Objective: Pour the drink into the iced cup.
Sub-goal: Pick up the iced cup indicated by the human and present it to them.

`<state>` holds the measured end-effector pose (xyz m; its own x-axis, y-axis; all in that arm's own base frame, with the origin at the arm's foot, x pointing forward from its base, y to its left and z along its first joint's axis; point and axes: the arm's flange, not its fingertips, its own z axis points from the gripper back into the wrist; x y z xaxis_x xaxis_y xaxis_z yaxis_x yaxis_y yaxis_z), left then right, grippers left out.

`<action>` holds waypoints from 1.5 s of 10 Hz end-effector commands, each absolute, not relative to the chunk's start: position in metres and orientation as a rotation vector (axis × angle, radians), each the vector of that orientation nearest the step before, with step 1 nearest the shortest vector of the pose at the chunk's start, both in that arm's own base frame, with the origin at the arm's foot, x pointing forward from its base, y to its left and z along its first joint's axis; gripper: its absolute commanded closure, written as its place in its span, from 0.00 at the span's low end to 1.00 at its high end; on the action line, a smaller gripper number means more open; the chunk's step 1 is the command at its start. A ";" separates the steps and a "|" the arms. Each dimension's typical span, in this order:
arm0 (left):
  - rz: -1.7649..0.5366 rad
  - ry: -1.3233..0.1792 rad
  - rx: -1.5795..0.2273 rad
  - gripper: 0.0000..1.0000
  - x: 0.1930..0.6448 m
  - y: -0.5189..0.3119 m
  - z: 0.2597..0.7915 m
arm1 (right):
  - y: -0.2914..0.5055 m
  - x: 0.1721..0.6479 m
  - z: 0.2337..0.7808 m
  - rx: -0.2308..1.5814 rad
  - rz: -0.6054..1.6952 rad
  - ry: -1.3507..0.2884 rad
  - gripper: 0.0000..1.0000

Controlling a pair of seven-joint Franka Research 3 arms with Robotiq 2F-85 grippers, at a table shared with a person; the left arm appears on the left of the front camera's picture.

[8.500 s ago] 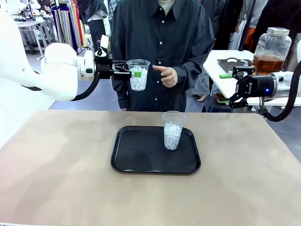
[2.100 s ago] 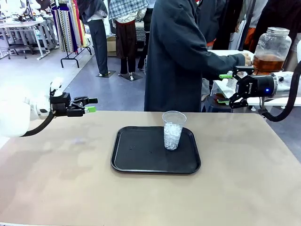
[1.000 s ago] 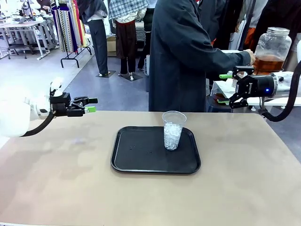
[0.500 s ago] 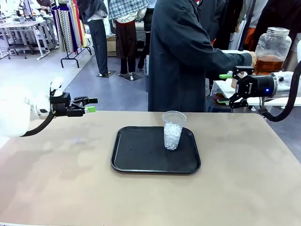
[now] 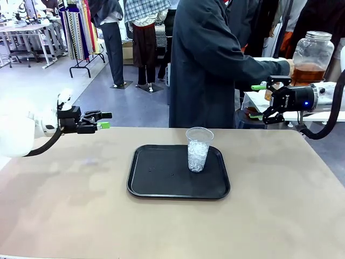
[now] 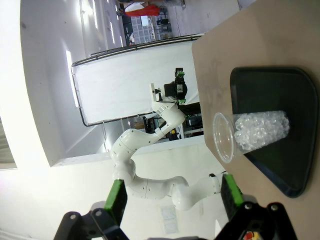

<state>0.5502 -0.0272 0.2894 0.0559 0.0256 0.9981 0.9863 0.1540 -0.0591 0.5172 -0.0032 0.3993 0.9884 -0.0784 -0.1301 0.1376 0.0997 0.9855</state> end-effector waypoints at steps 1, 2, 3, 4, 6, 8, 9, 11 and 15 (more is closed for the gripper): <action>-1.043 -1.255 -1.141 0.00 0.549 -0.028 0.295 | -0.003 0.517 0.400 1.464 -0.158 0.049 0.00; -1.043 -1.255 -1.141 0.00 0.549 -0.028 0.295 | -0.003 0.517 0.400 1.464 -0.158 0.049 0.00; -1.043 -1.255 -1.141 0.00 0.549 -0.028 0.295 | -0.003 0.517 0.400 1.464 -0.158 0.049 0.00; -1.043 -1.255 -1.141 0.00 0.549 -0.028 0.295 | -0.003 0.517 0.400 1.464 -0.158 0.049 0.00; -1.043 -1.255 -1.141 0.00 0.549 -0.028 0.295 | -0.003 0.517 0.400 1.464 -0.158 0.049 0.00; -1.043 -1.255 -1.141 0.00 0.549 -0.028 0.295 | -0.003 0.517 0.400 1.464 -0.158 0.049 0.00; -1.043 -1.255 -1.141 0.00 0.549 -0.028 0.295 | -0.003 0.517 0.400 1.464 -0.158 0.049 0.00; -1.043 -1.255 -1.141 0.00 0.549 -0.028 0.295 | -0.003 0.517 0.400 1.464 -0.158 0.049 0.00; -1.043 -1.255 -1.141 0.00 0.549 -0.028 0.295 | -0.003 0.517 0.400 1.464 -0.158 0.049 0.00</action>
